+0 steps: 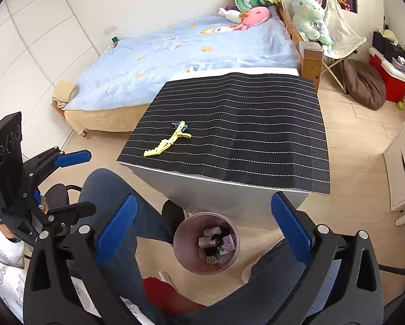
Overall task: Collect trash
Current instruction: 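Move the open left gripper toward the yellow claw clip on the mat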
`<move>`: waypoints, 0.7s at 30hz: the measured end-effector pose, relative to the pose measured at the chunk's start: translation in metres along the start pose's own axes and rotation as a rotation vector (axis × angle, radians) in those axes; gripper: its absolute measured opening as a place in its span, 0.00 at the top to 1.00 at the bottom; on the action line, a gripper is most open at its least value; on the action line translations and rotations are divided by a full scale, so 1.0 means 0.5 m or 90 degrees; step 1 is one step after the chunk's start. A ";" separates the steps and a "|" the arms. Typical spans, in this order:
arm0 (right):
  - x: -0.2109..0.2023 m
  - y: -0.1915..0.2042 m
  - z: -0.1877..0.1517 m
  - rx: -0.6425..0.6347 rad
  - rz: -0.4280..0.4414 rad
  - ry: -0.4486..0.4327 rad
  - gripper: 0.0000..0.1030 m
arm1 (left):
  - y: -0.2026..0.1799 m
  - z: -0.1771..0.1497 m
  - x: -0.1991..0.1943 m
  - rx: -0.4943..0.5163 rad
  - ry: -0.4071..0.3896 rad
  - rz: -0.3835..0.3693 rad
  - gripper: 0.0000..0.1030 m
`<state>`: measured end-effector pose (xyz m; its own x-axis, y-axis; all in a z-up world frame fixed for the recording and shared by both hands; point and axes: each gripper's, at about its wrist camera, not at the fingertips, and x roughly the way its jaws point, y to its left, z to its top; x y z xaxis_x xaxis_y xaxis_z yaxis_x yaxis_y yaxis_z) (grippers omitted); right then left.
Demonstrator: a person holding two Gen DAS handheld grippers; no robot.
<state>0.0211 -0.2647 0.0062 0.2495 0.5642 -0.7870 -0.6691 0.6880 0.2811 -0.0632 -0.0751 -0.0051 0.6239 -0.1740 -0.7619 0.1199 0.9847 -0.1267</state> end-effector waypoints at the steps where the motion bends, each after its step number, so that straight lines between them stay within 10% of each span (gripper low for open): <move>1: 0.001 0.000 0.001 0.000 0.000 0.001 0.05 | 0.002 0.000 0.000 -0.001 -0.001 0.003 0.08; 21: 0.025 0.009 0.039 -0.019 -0.012 0.001 0.04 | 0.088 0.070 0.062 0.000 -0.001 0.061 0.08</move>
<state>0.0349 -0.2457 0.0081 0.2613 0.5504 -0.7929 -0.6850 0.6845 0.2495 -0.0116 -0.0375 -0.0124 0.6334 -0.0794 -0.7698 0.0593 0.9968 -0.0540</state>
